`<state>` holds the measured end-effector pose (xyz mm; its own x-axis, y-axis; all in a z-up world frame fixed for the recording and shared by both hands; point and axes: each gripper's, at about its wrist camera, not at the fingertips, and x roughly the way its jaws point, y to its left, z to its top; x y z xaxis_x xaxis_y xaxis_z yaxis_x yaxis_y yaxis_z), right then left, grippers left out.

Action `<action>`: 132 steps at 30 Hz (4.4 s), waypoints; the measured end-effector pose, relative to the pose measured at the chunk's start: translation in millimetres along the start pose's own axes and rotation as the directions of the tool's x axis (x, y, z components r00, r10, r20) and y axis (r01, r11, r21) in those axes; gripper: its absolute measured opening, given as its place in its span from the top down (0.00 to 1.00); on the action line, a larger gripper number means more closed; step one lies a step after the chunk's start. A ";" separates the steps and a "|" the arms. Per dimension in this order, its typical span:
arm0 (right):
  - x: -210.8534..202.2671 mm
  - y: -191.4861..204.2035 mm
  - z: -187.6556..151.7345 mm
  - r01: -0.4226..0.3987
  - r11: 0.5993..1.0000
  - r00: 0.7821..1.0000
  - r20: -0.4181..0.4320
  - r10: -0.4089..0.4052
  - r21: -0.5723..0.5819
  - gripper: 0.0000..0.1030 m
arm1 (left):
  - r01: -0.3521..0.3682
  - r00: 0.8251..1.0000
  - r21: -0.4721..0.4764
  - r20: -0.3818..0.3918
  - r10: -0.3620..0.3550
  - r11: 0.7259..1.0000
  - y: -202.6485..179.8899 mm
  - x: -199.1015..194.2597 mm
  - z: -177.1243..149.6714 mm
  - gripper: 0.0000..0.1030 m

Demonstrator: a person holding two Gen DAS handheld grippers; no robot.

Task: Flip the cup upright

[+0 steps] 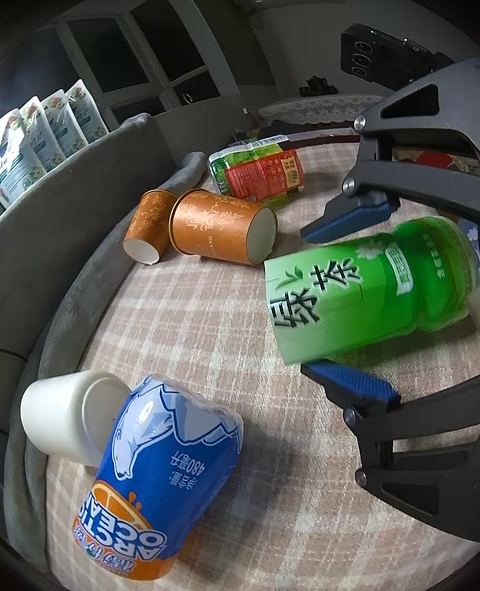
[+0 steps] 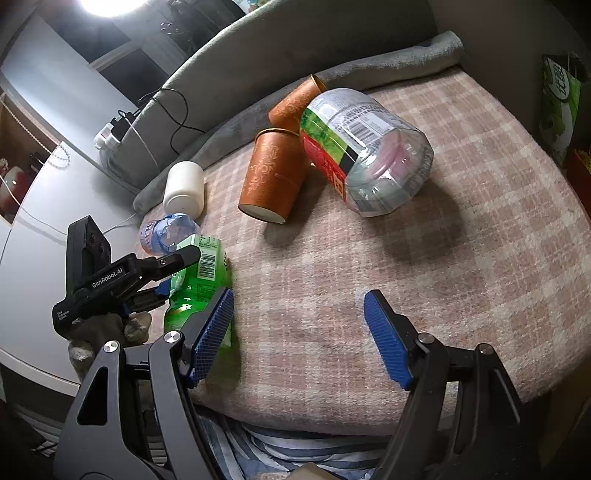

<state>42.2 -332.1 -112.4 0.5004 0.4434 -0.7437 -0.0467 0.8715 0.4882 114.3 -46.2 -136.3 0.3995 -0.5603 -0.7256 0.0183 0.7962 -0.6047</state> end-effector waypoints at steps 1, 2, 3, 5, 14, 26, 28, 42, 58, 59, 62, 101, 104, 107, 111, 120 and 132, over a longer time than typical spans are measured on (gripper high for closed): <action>0.0 -0.2 0.0 0.000 1.000 1.000 -0.001 0.000 0.001 0.26 | -0.003 1.000 0.006 0.003 0.003 1.000 -0.7 -0.5 -0.1 0.41; 0.0 -0.2 0.0 0.001 1.000 1.000 -0.001 -0.001 0.002 0.26 | -0.007 1.000 0.012 0.006 0.007 1.000 -1.7 -1.1 -0.1 0.41; -0.1 -0.5 0.3 0.001 1.000 1.000 -0.001 -0.001 0.001 0.26 | -0.008 1.000 0.019 0.009 0.008 1.000 -2.6 -1.8 -0.2 0.41; -0.1 -0.6 0.5 0.000 1.000 1.000 -0.001 0.000 0.001 0.26 | -0.016 1.000 0.034 0.016 0.015 0.999 -5.1 -3.0 -0.7 0.41; -0.2 -2.2 1.1 0.005 1.000 1.000 0.000 -0.005 0.005 0.26 | -0.042 0.996 0.118 0.083 0.033 0.992 -23.2 -16.6 -5.3 0.41; -2.7 -1.1 1.4 0.007 1.000 1.000 0.005 -0.007 0.004 0.26 | -0.115 0.980 0.227 0.187 0.072 0.967 -47.6 -30.6 -11.8 0.42; -2.8 -1.1 1.6 0.008 1.000 1.000 0.004 -0.008 0.004 0.26 | -0.132 0.975 0.246 0.206 0.081 0.960 -51.5 -31.6 -12.6 0.42; -3.1 -1.9 1.9 0.009 1.000 1.000 0.003 -0.009 0.007 0.26 | -0.260 0.932 0.340 0.334 0.143 0.904 -68.9 -36.3 -17.8 0.42; -4.0 -2.7 2.3 0.007 1.000 1.000 0.004 -0.007 0.009 0.26 | -0.317 0.915 0.427 0.372 0.155 0.847 -83.6 -31.3 -32.0 0.43; -4.0 -2.8 2.4 0.007 1.000 1.000 0.004 -0.007 0.009 0.26 | -0.318 0.916 0.431 0.371 0.155 0.845 -84.5 -30.9 -32.8 0.43; -4.6 -3.3 2.6 0.007 1.000 1.000 0.005 -0.007 0.007 0.26 | -0.314 0.919 0.440 0.364 0.153 0.841 -86.5 -29.4 -35.5 0.43; -17.9 10.7 1.7 0.045 0.998 0.997 0.063 -0.042 -0.049 0.26 | -0.227 0.951 0.444 0.294 0.099 0.867 -89.0 -37.8 -48.0 0.26; -18.2 13.7 2.4 0.051 0.997 0.996 0.072 -0.046 -0.060 0.26 | -0.222 0.952 0.438 0.290 0.097 0.871 -87.1 -38.6 -47.6 0.24; -18.3 16.2 2.8 0.054 0.996 0.996 0.078 -0.049 -0.067 0.26 | -0.216 0.954 0.439 0.287 0.092 0.872 -85.6 -39.9 -47.8 0.24; -19.3 20.0 2.7 0.054 0.996 0.995 0.090 -0.047 -0.075 0.26 | -0.207 0.955 0.443 0.285 0.081 0.872 -84.6 -43.2 -49.1 0.22; -23.3 28.0 2.0 0.048 0.995 0.991 0.128 -0.036 -0.091 0.20 | -0.191 0.955 0.451 0.290 0.060 0.872 -83.0 -53.3 -53.2 0.22; -38.3 49.8 0.6 0.090 0.984 0.973 0.225 -0.054 -0.154 0.20 | -0.209 0.924 0.472 0.382 0.015 0.856 -88.6 -91.2 -61.7 0.22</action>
<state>21.3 -305.7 -59.3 0.6841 0.3374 -0.6467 -0.1344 0.9297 0.3429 19.7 -79.7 -36.8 0.7195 -0.4183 -0.5544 0.3646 0.9069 -0.2111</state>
